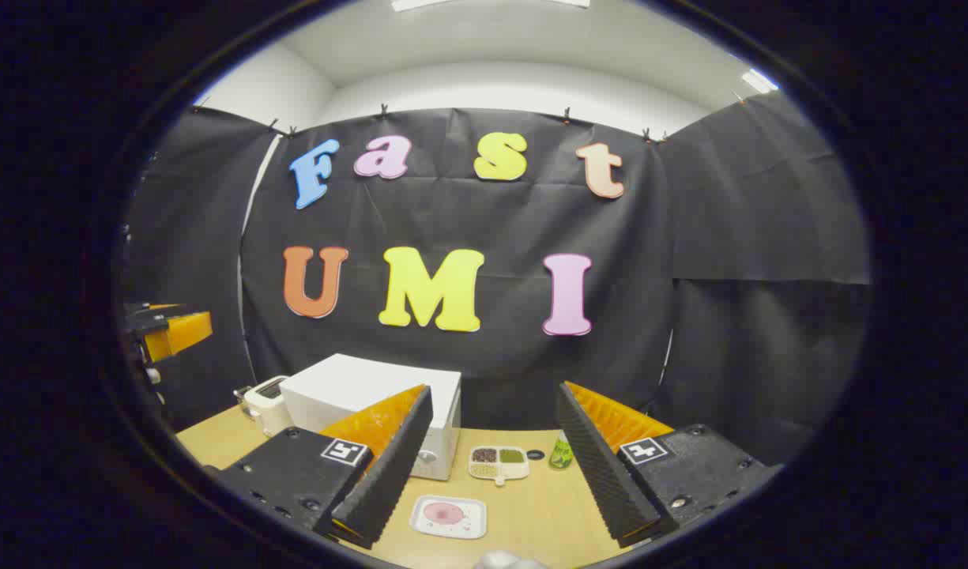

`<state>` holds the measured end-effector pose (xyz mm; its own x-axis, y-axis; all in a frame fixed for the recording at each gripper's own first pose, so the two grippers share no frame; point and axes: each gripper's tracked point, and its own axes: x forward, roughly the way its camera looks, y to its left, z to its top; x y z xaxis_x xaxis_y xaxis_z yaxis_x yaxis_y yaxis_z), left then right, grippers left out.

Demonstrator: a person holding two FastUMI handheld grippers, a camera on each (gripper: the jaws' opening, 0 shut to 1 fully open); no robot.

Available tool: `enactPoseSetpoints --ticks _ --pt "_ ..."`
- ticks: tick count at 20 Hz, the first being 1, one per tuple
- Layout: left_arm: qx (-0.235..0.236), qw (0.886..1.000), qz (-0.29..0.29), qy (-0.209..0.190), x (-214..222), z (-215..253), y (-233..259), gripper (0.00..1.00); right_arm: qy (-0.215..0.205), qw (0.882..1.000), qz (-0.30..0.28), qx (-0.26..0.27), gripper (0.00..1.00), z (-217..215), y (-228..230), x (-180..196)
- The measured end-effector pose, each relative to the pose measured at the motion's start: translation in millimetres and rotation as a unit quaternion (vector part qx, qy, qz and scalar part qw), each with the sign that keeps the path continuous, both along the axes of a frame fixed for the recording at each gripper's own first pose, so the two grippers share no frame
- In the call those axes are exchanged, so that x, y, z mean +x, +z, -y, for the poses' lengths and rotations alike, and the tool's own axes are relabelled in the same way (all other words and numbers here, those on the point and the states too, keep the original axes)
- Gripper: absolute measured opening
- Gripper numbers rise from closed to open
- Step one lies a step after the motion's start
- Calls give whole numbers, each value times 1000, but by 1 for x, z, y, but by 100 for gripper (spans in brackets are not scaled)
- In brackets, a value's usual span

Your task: Open the microwave oven with the left hand, put the food in, and close the microwave oven.

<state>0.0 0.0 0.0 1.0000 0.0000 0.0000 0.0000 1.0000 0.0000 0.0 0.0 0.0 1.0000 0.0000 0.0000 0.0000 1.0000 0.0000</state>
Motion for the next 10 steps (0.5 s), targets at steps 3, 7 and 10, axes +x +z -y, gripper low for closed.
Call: enactPoseSetpoints --ticks 3,7,10 --pt "7 1000 -2 6 -1 -4 -3 95 1 999 27 -25 92 -10 15 1" --pt "16 1000 1 3 -1 3 -2 95 14 1000 17 -3 100 -31 2 2" --pt "20 1000 -1 -4 -3 10 -4 95 12 1000 8 10 100 -30 0 3"
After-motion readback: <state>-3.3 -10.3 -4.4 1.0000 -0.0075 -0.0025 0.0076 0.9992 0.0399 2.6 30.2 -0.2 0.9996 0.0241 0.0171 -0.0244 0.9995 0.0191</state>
